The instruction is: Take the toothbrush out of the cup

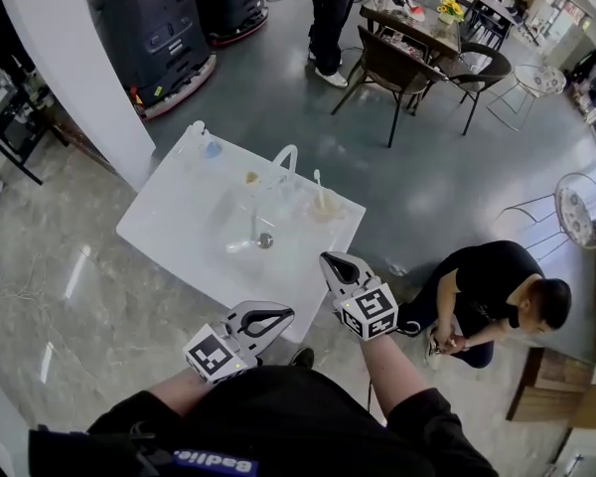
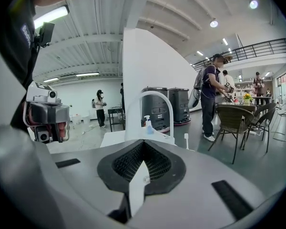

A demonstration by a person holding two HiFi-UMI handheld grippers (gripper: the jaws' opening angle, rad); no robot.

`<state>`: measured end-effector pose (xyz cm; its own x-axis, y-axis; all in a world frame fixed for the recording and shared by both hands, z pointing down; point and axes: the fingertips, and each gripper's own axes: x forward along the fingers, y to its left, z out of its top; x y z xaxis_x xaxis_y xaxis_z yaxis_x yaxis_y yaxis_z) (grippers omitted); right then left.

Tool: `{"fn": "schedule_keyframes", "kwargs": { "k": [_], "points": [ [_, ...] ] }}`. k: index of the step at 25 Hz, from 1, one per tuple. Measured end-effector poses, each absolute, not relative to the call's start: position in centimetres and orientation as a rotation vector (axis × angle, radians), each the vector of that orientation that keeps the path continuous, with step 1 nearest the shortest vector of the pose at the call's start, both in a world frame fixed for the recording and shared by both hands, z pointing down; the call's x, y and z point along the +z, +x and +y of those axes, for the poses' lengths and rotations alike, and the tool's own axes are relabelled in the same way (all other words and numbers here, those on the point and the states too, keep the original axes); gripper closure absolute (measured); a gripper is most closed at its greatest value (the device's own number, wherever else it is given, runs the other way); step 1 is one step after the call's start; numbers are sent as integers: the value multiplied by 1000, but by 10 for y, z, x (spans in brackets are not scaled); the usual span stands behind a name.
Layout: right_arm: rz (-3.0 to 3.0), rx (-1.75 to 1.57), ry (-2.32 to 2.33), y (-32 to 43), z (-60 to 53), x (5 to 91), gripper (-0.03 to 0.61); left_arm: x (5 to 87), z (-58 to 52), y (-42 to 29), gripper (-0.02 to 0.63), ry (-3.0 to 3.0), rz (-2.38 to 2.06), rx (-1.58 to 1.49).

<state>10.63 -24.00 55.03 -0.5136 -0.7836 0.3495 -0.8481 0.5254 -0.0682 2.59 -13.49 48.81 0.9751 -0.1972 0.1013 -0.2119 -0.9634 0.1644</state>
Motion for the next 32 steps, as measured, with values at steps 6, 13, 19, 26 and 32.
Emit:
{"fn": "schedule_keyframes", "kwargs": {
  "k": [6,13,19,26,32],
  "points": [
    [-2468,326,1366,113,-265,557,572,495,-136,21,604,2935,-322,140],
    [-2455,326,1366,110,-292,564,572,500,-141,14,604,2902,-353,155],
    [-2440,351,1377,112,-314,576,572,502,-144,14,604,2897,-355,143],
    [-2397,381,1399,124,-343,590,572,509,-145,9,604,2876,-362,160],
    [-2352,393,1395,133,-362,608,572,518,-148,1,604,2839,-387,168]
  ]
}}
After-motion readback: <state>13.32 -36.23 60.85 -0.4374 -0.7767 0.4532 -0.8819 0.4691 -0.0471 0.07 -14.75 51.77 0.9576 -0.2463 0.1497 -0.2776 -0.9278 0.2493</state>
